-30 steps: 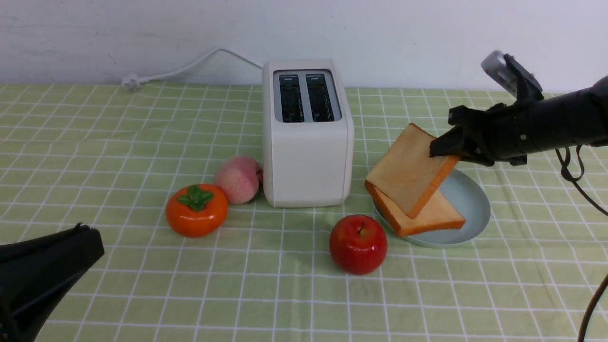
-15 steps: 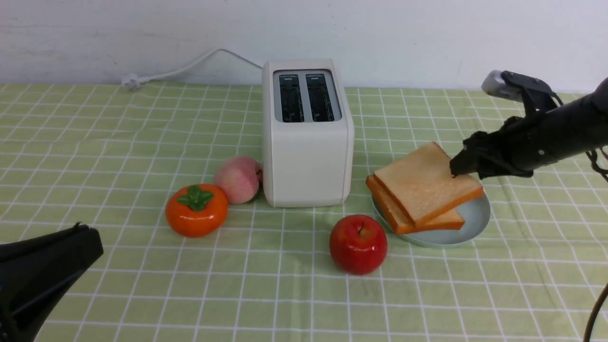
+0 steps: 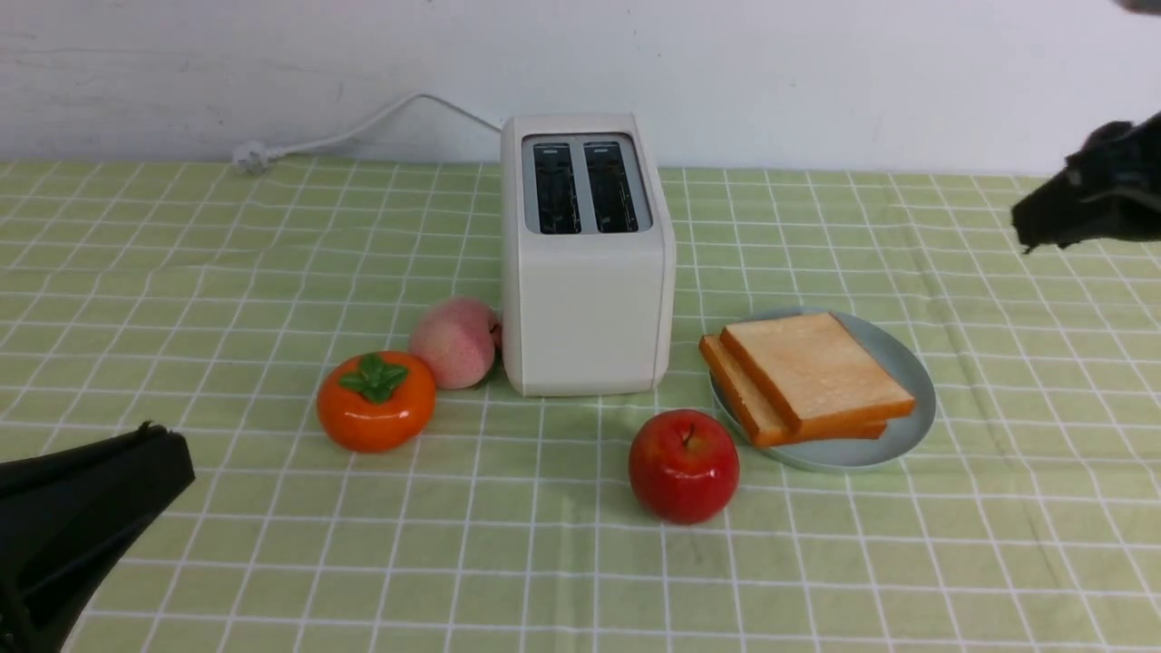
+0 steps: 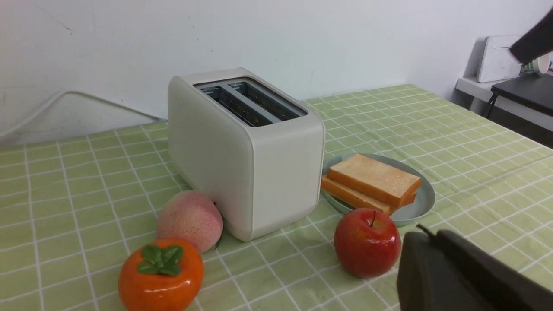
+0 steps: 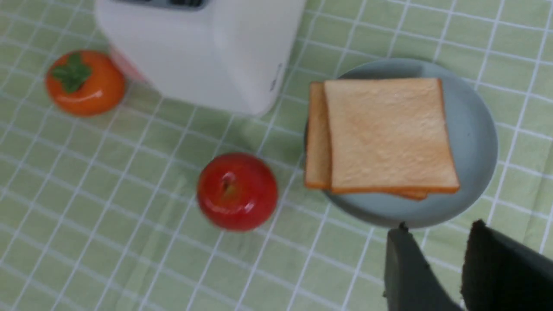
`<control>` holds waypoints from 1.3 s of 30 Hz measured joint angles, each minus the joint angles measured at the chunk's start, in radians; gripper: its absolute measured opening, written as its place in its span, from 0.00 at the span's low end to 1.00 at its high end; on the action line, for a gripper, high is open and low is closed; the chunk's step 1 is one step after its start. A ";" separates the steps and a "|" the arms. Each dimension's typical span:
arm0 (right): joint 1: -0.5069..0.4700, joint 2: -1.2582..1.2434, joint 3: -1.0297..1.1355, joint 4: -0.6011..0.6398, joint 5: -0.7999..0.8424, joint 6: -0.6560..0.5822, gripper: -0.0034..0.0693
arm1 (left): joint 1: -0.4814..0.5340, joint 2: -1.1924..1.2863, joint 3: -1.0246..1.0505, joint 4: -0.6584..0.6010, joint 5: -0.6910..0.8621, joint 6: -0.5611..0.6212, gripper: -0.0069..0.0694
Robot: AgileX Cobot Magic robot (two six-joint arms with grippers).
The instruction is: Take toasted bread from bread machine on green coffee tablecloth place on plate.
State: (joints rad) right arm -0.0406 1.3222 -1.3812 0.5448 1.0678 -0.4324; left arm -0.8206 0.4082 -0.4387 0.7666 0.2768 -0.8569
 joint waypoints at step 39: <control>0.000 -1.112 0.914 -0.081 -0.394 0.230 0.07 | 0.000 -0.279 0.220 0.017 0.219 -0.130 0.12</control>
State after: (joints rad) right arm -0.0406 0.2098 -0.4673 0.4641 0.6741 -0.2028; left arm -0.8206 0.1296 -0.2190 0.7840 0.4959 -0.9869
